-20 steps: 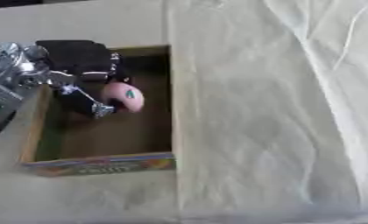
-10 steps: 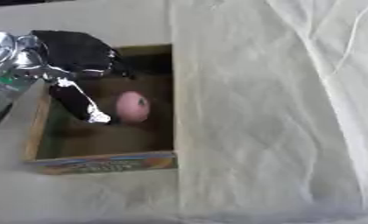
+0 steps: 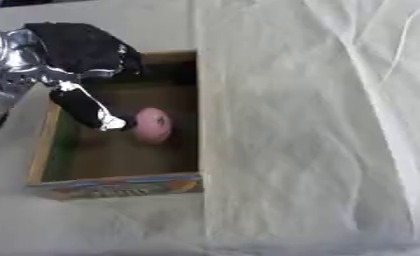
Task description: Pick up objects on the table and place them in the box.
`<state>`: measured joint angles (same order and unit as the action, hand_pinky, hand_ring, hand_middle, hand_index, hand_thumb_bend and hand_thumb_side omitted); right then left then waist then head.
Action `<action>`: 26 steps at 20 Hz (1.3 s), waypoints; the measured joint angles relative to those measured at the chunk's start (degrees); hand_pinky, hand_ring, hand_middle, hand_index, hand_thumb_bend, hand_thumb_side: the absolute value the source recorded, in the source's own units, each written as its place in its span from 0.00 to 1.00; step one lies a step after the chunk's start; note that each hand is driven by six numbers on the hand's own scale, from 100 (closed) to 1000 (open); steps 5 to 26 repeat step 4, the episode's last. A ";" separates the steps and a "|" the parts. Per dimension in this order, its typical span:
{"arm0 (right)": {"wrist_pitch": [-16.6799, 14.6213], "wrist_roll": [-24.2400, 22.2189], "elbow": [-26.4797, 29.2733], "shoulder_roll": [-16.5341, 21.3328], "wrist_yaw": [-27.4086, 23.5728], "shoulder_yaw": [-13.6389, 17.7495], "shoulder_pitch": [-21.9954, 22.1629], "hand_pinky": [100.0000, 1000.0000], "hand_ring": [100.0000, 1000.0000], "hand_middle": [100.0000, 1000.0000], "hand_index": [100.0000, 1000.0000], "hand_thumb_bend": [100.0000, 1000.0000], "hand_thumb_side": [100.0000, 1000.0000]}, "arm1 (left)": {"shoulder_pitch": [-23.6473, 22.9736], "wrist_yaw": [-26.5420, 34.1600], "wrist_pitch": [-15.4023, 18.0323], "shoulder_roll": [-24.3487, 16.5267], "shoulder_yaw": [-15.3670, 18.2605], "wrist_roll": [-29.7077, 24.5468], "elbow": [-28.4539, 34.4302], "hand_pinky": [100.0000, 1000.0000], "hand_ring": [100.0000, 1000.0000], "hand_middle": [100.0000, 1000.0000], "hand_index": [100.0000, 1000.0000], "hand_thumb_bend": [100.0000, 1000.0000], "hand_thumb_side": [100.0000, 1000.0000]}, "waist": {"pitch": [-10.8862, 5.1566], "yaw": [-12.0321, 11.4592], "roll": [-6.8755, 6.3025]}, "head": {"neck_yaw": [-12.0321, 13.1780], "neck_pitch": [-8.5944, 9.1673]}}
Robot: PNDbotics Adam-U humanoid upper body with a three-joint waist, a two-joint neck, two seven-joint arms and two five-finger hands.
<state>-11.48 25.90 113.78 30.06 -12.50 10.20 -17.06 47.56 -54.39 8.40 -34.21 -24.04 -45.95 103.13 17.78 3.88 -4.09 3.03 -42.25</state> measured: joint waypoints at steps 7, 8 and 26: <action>-0.21 0.28 0.00 0.00 0.00 0.13 0.01 0.47 0.55 0.53 0.77 0.00 1.00 | -3.43 3.88 -7.57 0.56 5.48 11.72 4.94 0.54 0.69 0.71 0.90 0.00 0.71 | 0.00 -0.14 0.03 | -0.29 0.01; -0.21 0.28 0.00 0.00 0.00 0.13 0.01 0.47 0.55 0.53 0.77 0.00 1.00 | -3.43 3.88 -7.57 0.56 5.48 11.72 4.94 0.54 0.69 0.71 0.90 0.00 0.71 | 0.00 -0.14 0.03 | -0.29 0.01; -0.21 0.28 0.00 0.00 0.00 0.13 0.01 0.47 0.55 0.53 0.77 0.00 1.00 | -3.43 3.88 -7.57 0.56 5.48 11.72 4.94 0.54 0.69 0.71 0.90 0.00 0.71 | 0.00 -0.14 0.03 | -0.29 0.01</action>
